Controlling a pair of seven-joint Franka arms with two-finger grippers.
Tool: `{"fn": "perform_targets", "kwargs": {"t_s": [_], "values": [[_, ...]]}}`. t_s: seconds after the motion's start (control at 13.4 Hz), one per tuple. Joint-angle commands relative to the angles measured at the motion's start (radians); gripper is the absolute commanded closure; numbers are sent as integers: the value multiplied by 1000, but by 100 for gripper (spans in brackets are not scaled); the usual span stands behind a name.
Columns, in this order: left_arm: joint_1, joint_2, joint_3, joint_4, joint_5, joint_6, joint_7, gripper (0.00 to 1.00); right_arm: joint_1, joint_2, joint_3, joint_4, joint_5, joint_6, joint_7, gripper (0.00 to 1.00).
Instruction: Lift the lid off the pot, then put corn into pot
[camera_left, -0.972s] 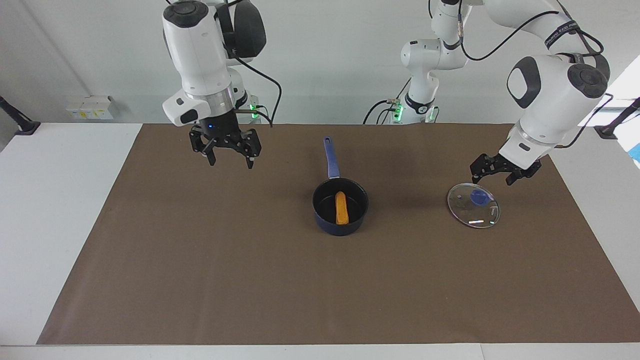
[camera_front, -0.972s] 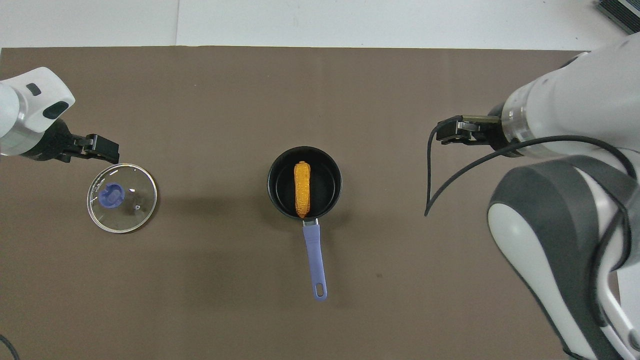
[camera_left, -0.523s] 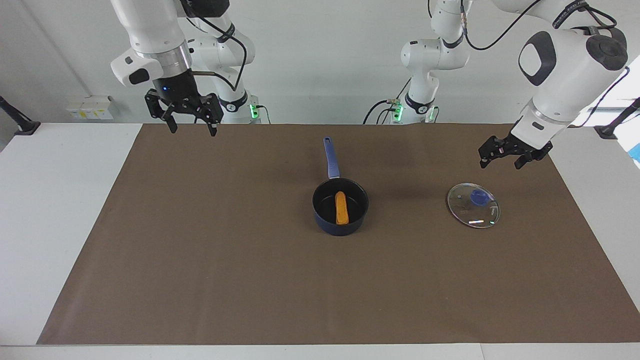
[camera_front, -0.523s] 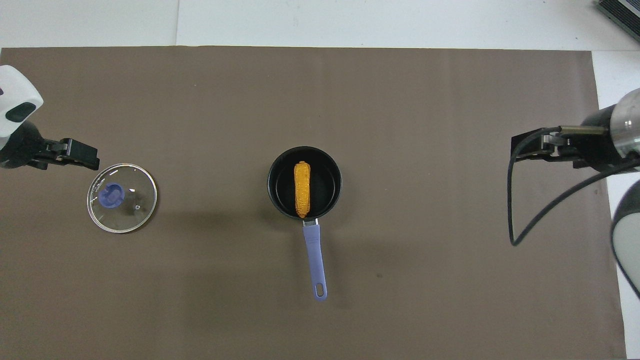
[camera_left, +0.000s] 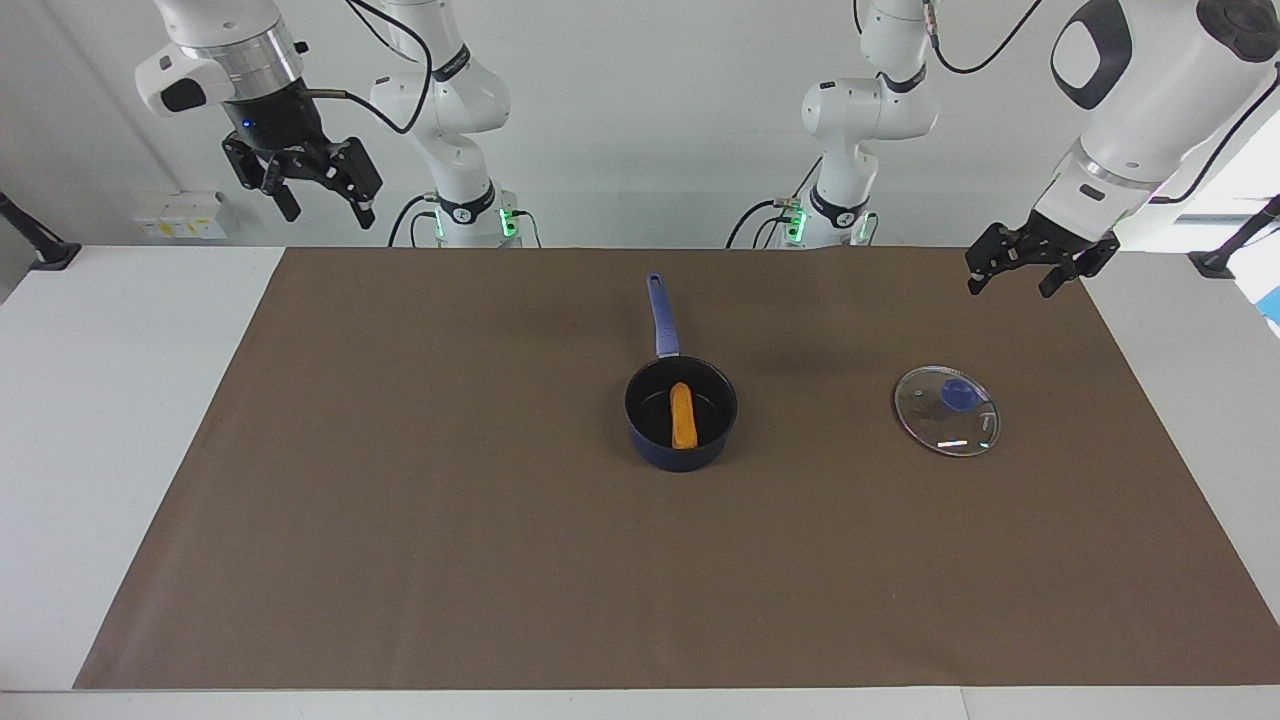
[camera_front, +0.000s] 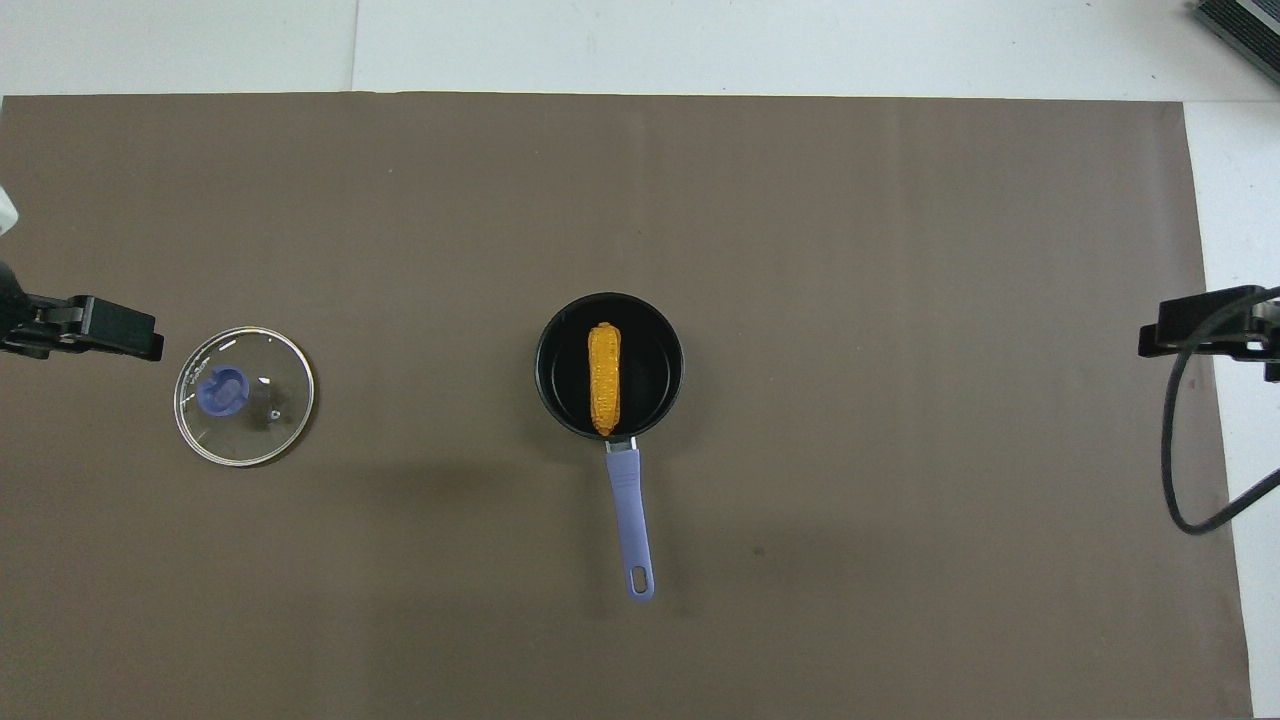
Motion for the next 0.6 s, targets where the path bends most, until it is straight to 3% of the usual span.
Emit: {"fn": "perform_targets", "kwargs": {"t_s": [0.0,0.15,0.3,0.52], "values": [[-7,-1,0,29,10,-43,-1,0,-16,-25,3,-30,1,-10,-147,0],[-8,12,-1,92,8,-95,-1,0,-19,-27,2,-34,1,-10,-166,0],[-8,10,-3,89,7,-93,-2,0,-7,-28,-9,-39,-1,-11,-164,0],[-7,9,-3,88,7,-90,-1,0,69,-27,-99,-41,-1,-7,-169,0]]}}
